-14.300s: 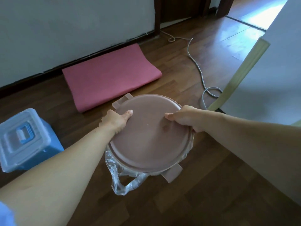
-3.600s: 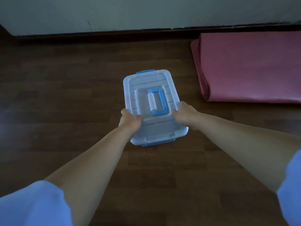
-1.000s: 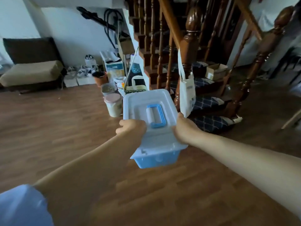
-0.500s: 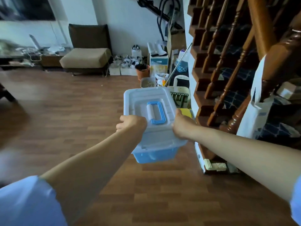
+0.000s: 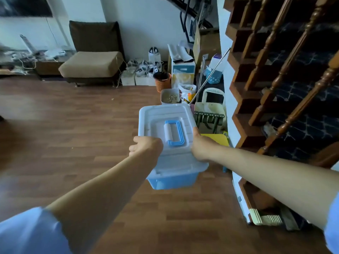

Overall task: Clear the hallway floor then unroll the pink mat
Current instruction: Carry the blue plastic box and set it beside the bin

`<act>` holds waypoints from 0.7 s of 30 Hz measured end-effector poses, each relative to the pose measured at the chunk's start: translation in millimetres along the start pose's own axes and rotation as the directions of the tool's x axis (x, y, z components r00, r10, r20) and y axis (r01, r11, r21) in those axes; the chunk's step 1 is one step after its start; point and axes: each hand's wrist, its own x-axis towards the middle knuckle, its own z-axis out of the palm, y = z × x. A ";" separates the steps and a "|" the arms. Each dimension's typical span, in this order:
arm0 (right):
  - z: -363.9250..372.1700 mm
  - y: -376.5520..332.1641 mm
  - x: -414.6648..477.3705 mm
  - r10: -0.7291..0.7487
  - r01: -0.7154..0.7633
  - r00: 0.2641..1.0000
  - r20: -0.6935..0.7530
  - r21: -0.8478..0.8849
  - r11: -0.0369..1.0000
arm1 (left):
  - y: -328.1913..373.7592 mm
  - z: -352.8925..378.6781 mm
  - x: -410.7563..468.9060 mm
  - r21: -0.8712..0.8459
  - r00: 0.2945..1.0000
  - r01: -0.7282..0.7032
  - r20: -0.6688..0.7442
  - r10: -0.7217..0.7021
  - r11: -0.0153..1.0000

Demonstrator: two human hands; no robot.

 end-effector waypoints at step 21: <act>-10.2 16.6 340.2 0.053 -0.055 0.986 0.156 0.007 0.998 | 143.5 143.6 265.7 0.133 0.997 0.075 -0.040 -0.071 0.988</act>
